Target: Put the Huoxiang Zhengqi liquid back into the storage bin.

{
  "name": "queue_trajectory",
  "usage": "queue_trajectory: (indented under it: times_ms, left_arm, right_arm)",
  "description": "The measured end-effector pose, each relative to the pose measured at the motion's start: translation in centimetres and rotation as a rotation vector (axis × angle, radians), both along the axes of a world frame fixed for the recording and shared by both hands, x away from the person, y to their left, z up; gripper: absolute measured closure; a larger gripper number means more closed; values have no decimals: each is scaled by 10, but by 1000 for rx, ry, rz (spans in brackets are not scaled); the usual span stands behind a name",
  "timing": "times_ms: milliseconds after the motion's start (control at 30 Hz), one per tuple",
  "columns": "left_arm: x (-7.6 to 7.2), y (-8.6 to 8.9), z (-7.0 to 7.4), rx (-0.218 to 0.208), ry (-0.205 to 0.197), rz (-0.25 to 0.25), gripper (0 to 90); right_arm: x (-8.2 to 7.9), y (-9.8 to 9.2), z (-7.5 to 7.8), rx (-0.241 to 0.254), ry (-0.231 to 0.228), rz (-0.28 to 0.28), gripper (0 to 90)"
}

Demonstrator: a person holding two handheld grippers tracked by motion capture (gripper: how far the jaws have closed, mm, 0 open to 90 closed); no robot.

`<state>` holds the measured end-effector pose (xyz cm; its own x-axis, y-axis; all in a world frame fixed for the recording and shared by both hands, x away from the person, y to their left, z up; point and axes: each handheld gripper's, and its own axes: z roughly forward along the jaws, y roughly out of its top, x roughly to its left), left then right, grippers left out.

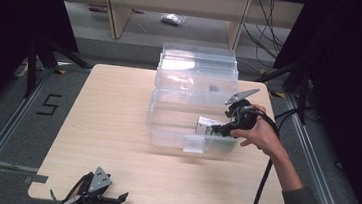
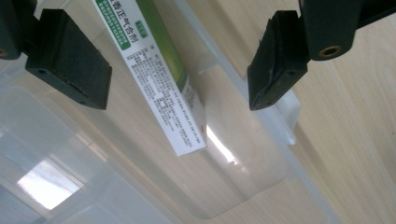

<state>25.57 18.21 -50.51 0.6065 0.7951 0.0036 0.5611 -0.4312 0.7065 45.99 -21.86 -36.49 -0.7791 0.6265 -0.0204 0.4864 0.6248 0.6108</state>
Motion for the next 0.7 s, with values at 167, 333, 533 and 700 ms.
queue_trajectory:
  times_ms: [167, 333, 533, 700]
  left_arm:
    - [0, 0, 0, -6, -5, 2, 150]
    - [0, 0, 0, 1, 0, 0, 150]
    - [0, 0, 0, -6, -4, 4, 150]
    - [0, 0, 0, -6, -4, 3, 150]
  right_arm:
    - [-4, 1, -3, 9, -20, 3, 237]
    - [-11, 3, -4, 26, -28, 2, 237]
    - [-14, 4, -7, 15, -61, 26, 233]
    - [-19, 5, -8, 29, -53, 26, 233]
